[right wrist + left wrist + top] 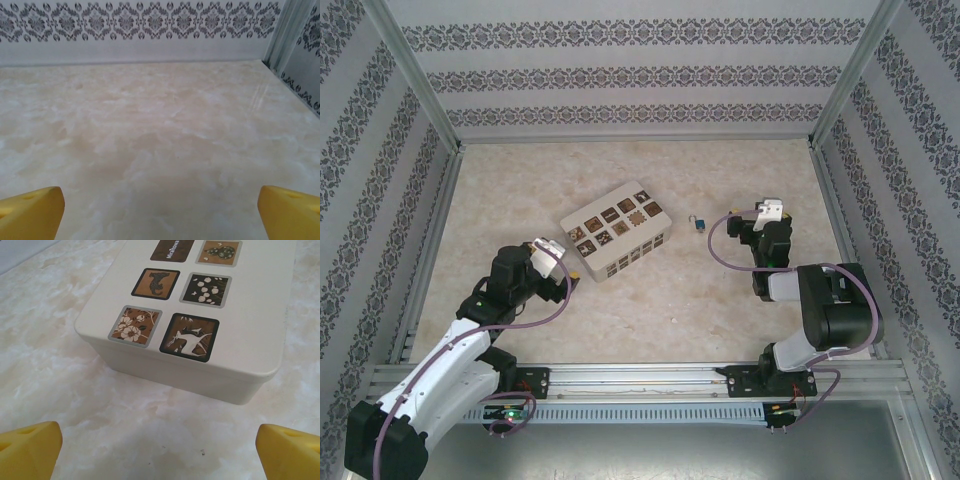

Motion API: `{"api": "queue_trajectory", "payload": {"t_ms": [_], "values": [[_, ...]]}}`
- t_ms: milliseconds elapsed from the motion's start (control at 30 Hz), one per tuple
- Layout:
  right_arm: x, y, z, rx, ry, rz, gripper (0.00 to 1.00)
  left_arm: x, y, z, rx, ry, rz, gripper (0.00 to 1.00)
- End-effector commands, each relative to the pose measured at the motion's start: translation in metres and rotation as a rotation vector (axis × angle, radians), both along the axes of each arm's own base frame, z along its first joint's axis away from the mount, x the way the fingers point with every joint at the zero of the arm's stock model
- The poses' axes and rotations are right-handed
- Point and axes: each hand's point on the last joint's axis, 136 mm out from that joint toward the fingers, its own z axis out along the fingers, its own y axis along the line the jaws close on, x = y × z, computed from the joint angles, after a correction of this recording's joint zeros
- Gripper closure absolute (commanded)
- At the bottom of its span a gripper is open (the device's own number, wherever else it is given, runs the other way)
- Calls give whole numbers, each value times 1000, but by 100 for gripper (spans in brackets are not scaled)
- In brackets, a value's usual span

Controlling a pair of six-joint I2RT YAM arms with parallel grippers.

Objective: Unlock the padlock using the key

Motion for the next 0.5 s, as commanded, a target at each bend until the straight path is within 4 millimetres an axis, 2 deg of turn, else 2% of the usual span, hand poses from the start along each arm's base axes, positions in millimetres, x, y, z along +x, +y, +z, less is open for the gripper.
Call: {"api": "queue_trajectory", "payload": {"t_ms": [0, 167, 333, 467], "values": [[-2, -6, -2, 11, 10, -29, 2, 6, 13, 8, 23, -21, 63, 1], [-2, -5, -2, 10, 11, -27, 2, 11, 30, 23, -7, -19, 212, 0], [-2, -5, -2, 8, 11, -28, 2, 14, 61, 41, -26, -28, 436, 1], [-2, -5, -2, 9, 13, -27, 2, 16, 71, 36, -21, -30, 508, 1]]}}
